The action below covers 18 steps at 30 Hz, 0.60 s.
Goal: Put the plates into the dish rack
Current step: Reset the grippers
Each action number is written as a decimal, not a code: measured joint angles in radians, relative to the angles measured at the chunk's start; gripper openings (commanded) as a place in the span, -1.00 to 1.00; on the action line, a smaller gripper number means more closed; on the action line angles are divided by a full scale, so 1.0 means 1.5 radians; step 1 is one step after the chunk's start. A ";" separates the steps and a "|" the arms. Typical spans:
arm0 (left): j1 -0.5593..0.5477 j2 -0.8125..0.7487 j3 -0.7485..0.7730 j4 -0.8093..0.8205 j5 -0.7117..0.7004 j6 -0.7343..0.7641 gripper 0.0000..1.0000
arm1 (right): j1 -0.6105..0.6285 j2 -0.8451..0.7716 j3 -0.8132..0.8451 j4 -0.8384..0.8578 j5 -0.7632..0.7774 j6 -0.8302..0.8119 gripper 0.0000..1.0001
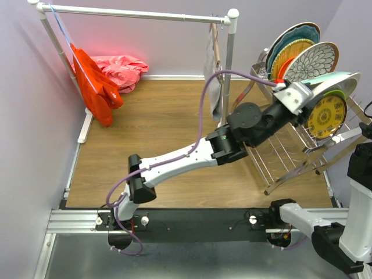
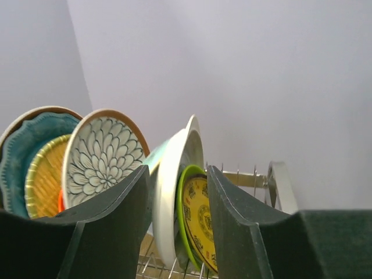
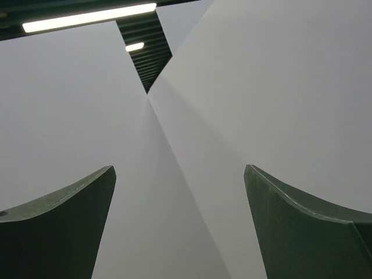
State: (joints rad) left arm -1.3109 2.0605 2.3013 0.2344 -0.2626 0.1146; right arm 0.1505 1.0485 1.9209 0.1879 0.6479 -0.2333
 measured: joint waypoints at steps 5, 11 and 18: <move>0.000 -0.100 -0.093 0.006 -0.007 -0.034 0.11 | 0.000 -0.013 -0.007 -0.052 -0.048 0.001 1.00; 0.000 -0.211 -0.209 -0.044 -0.041 -0.078 0.55 | 0.000 -0.021 0.000 -0.222 -0.202 0.003 1.00; 0.005 -0.373 -0.331 -0.169 -0.129 -0.139 0.55 | 0.000 0.034 0.114 -0.460 -0.480 -0.019 1.00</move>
State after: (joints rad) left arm -1.3041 1.5005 1.8053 -0.0185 -0.4561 -0.0944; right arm 0.1501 1.0988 2.0922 -0.5022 -0.0715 -0.2619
